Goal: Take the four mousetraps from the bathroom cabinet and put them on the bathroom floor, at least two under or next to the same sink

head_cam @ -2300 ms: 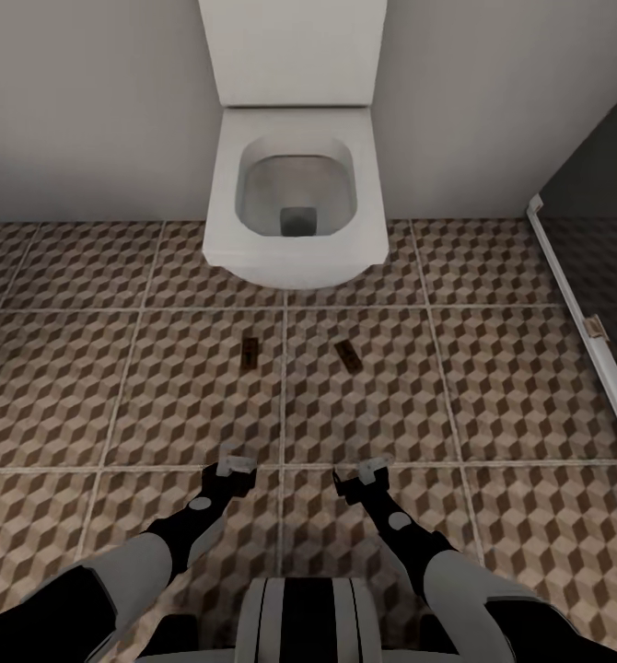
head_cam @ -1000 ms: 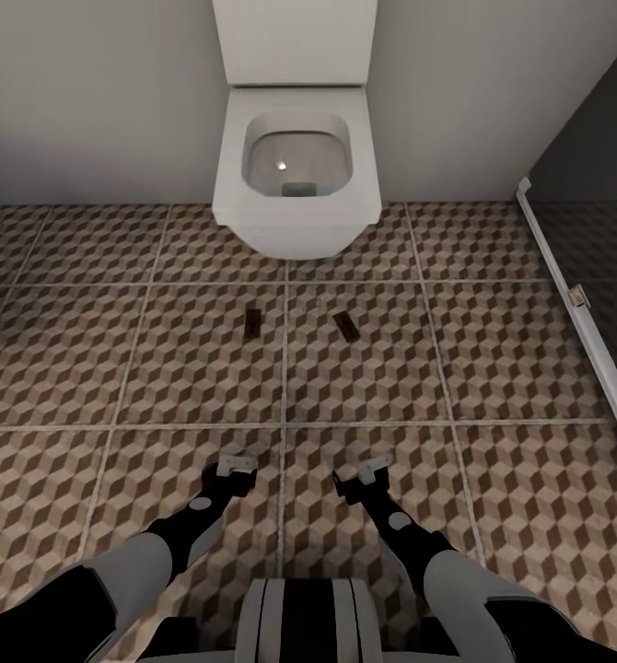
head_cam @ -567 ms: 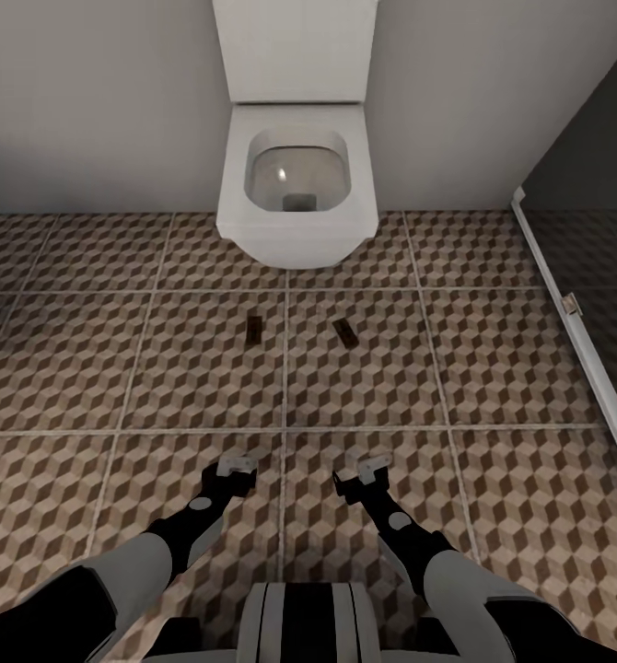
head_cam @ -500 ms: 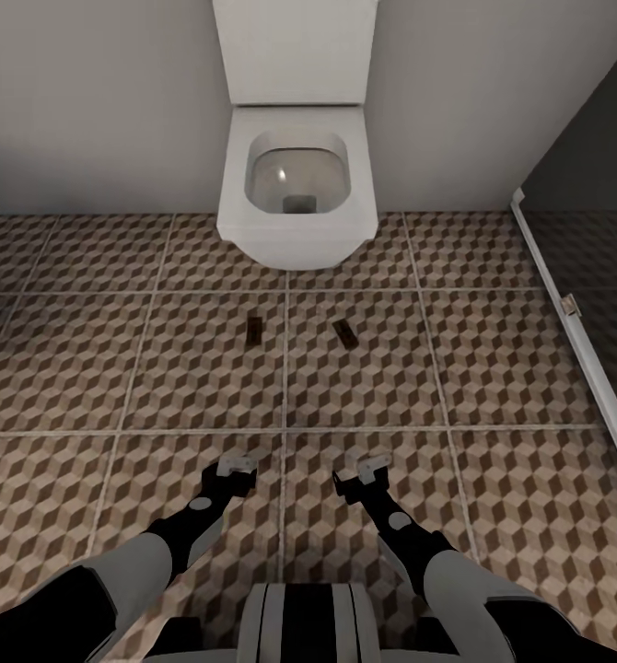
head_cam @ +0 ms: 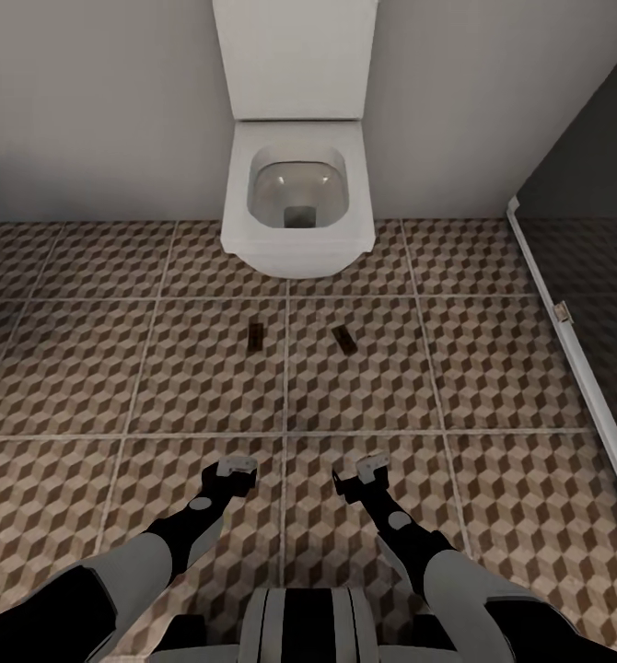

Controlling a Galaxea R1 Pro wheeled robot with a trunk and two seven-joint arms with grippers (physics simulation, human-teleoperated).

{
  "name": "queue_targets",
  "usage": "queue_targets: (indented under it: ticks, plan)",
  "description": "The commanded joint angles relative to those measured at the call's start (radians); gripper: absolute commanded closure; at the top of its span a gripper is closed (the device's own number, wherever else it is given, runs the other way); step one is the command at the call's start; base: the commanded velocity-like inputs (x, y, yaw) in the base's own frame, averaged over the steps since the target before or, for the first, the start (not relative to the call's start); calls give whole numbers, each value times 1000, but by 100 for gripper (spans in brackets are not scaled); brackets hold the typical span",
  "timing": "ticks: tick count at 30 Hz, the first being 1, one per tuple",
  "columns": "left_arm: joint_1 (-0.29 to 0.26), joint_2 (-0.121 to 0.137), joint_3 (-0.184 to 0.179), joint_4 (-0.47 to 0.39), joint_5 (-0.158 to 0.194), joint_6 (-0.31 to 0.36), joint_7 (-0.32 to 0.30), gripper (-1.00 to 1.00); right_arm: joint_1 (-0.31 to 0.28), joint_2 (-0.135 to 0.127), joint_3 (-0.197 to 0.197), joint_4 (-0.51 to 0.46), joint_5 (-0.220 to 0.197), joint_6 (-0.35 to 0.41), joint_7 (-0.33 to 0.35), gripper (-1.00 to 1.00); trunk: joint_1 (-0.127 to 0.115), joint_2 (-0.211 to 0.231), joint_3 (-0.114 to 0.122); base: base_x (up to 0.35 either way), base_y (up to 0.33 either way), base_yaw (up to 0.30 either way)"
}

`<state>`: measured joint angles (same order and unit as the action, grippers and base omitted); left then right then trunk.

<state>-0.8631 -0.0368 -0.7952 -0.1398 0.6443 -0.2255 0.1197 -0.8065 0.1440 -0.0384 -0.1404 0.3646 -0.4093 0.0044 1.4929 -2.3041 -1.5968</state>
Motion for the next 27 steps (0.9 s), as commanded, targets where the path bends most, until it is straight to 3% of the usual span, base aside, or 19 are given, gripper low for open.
queue_targets:
  ticks: [1,27]
  plan:
    - [0,0,-9,0,5,-3,6,-100,0,0,-4,1,5,-3,0,-100,-4,7,3,0,0,0]
    - [0,0,-9,0,5,-2,6,-100,0,-1,-5,1,6,-3,1,-100,-104,189,84,0,0,0]
